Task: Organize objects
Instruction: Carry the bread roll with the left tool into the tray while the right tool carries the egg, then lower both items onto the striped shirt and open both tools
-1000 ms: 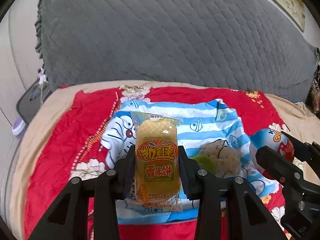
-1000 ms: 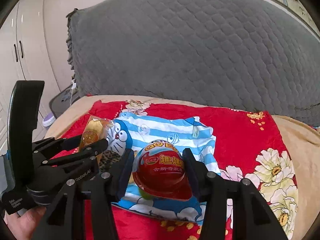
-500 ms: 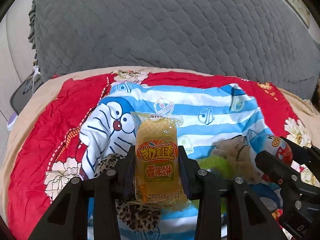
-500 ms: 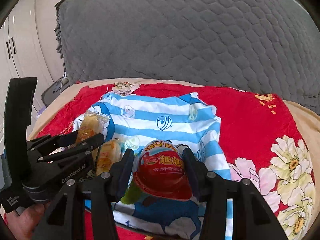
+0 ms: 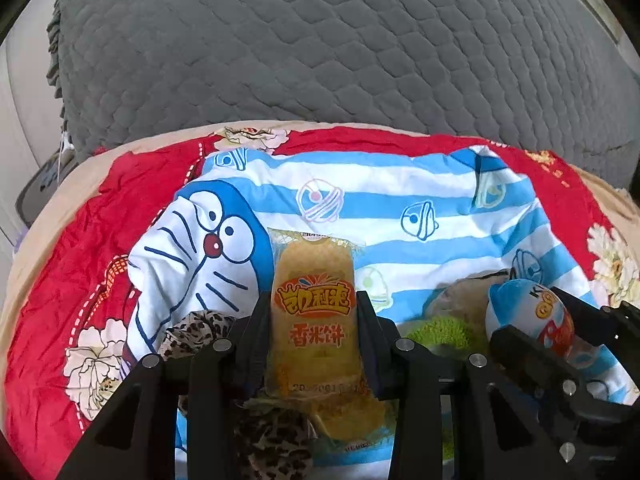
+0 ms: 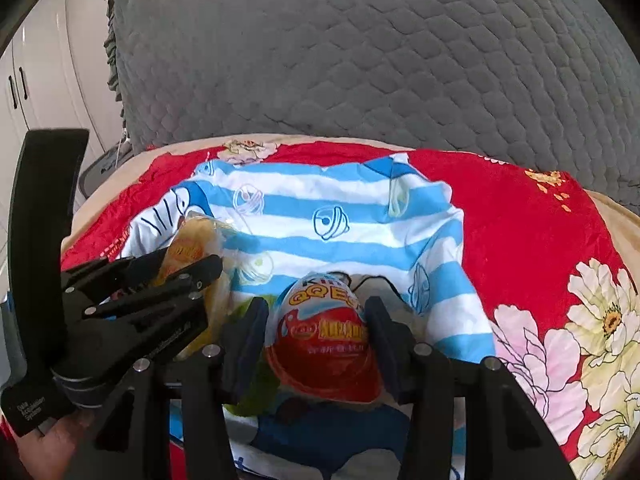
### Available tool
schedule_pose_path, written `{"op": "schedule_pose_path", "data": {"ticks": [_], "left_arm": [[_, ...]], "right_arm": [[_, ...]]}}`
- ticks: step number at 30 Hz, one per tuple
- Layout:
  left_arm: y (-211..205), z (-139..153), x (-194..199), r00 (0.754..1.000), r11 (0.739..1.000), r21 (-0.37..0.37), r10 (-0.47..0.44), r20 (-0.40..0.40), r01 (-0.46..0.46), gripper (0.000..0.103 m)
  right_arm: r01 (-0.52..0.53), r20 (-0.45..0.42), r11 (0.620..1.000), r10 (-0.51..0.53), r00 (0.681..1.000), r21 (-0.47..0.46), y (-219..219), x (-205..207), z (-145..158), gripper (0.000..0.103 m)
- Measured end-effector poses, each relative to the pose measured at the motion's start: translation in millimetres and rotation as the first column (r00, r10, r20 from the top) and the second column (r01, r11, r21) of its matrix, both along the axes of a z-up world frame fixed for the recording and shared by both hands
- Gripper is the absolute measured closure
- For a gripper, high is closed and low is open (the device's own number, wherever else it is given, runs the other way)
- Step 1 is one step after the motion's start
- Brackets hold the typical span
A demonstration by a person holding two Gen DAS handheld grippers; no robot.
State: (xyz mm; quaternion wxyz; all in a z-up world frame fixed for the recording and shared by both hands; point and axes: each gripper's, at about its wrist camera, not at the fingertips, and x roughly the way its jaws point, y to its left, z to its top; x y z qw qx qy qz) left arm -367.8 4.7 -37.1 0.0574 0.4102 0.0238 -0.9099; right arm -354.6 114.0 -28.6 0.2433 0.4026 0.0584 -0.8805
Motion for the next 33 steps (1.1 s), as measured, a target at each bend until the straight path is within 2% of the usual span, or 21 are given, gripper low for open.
{"op": "schedule_pose_path", "data": {"ticks": [12, 33], "left_arm": [[2, -10, 7, 1.000, 1.000, 0.016, -0.008, 0.011, 0.008, 0.060], [5, -14, 26, 0.999, 0.999, -0.007, -0.034, 0.013, 0.035, 0.060]], "right_arm": [[0.006, 0.021, 1.000, -0.006, 1.000, 0.009, 3, 9, -12, 0.052], [0.012, 0.046, 1.000, -0.013, 0.999, 0.022, 5, 21, -22, 0.051]]}}
